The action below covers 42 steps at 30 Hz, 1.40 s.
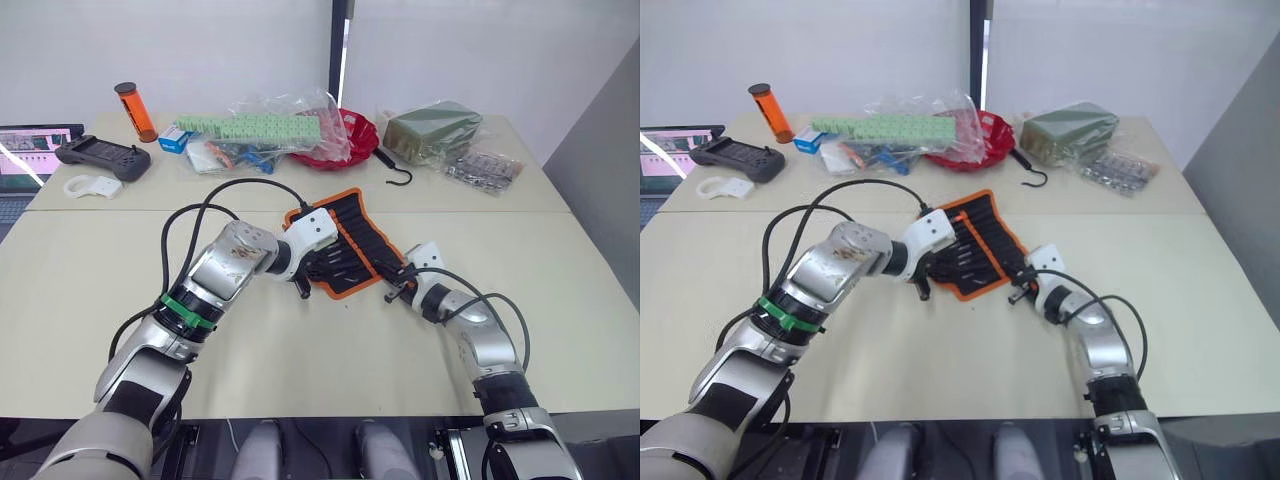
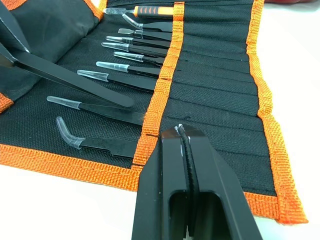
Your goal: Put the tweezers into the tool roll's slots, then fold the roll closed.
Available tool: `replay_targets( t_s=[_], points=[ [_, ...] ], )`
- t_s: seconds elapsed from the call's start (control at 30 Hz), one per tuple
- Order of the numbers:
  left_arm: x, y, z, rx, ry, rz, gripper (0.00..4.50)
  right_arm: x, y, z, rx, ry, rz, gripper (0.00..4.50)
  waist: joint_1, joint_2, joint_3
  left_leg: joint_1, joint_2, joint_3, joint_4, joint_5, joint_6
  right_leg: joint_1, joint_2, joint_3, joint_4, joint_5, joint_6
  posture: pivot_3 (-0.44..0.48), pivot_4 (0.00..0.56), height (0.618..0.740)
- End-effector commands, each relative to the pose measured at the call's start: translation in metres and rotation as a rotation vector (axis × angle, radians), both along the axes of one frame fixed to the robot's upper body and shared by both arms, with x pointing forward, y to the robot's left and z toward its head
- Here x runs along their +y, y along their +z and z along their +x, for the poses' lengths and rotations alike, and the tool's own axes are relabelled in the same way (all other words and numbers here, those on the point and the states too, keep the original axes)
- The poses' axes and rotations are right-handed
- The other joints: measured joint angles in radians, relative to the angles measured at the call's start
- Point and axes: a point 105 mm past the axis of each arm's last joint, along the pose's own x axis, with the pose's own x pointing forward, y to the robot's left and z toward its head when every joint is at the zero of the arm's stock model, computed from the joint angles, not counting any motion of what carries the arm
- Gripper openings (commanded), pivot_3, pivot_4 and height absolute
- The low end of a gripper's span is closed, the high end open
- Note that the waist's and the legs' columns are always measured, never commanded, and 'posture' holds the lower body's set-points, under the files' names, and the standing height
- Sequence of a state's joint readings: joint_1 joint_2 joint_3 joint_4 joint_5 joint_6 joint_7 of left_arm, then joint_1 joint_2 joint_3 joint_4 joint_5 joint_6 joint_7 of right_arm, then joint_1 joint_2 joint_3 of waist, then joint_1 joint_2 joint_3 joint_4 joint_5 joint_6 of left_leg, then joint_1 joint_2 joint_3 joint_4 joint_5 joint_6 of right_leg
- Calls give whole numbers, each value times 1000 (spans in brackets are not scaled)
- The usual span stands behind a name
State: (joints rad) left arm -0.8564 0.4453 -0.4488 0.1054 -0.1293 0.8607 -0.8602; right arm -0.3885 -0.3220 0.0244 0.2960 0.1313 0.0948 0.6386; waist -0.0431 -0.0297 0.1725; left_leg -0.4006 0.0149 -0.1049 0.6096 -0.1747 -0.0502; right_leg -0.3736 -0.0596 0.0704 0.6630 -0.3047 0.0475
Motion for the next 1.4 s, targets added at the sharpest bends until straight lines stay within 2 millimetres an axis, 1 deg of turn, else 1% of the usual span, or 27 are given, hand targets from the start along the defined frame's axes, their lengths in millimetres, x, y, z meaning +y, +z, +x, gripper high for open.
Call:
replay_targets(
  t_s=[0.03, 0.13, 0.23, 0.53, 0.7, 1.0, 1.13, 1.4],
  points=[
    [-2, 15, 9, -56, 14, -25, 44, -4, -9, -2, 39, -4, -21, 0, 1, 0, 0, 0, 0, 0, 0, 0, 0, 0, 0, 0, 0, 0, 0, 0, 150, 740],
    [-2, 13, 15, -72, 22, 1, 44, -4, -10, -3, 40, -1, -33, 0, 0, 0, 0, 0, 0, 0, 0, 0, 0, 0, 0, 0, 0, 0, 0, 0, 150, 740],
    [-4, 13, 17, -69, 17, 0, 44, -4, -10, -4, 40, -3, -31, 0, 0, 0, 0, 0, 0, 0, 0, 0, 0, 0, 0, 0, 0, 0, 0, 0, 150, 740],
    [-18, 14, 19, -49, 2, -51, 44, -3, -10, -5, 41, -7, -27, 0, 2, 0, 0, -1, 0, 0, 1, 0, 0, 0, 0, 0, 0, 0, 0, 0, 150, 740],
    [-23, 12, 16, -44, -28, -26, 44, -3, -9, -5, 42, -6, -28, 0, 4, 0, 0, 0, -1, 0, 1, 0, 0, 0, 0, 0, 0, 0, 0, 0, 150, 740],
    [-15, 4, 11, -36, -42, 32, 44, -2, -8, -4, 42, -3, -27, 0, 0, 0, 0, 0, 0, 0, 1, 0, 0, 0, 0, 0, 0, 0, 0, 0, 150, 740],
    [-14, 8, 20, -54, 11, -14, 44, -1, -8, -3, 43, -1, -27, 0, 0, 0, 0, 0, 0, 0, 1, 0, 0, 0, 0, 0, 0, 0, 0, 0, 150, 740],
    [-19, -2, 21, -23, -6, -27, 44, 0, -8, -2, 46, 1, -24, 0, 0, 0, 0, 0, 0, 0, 1, 0, 0, 0, 0, 0, 1, 0, 0, 0, 150, 740]
  ],
)
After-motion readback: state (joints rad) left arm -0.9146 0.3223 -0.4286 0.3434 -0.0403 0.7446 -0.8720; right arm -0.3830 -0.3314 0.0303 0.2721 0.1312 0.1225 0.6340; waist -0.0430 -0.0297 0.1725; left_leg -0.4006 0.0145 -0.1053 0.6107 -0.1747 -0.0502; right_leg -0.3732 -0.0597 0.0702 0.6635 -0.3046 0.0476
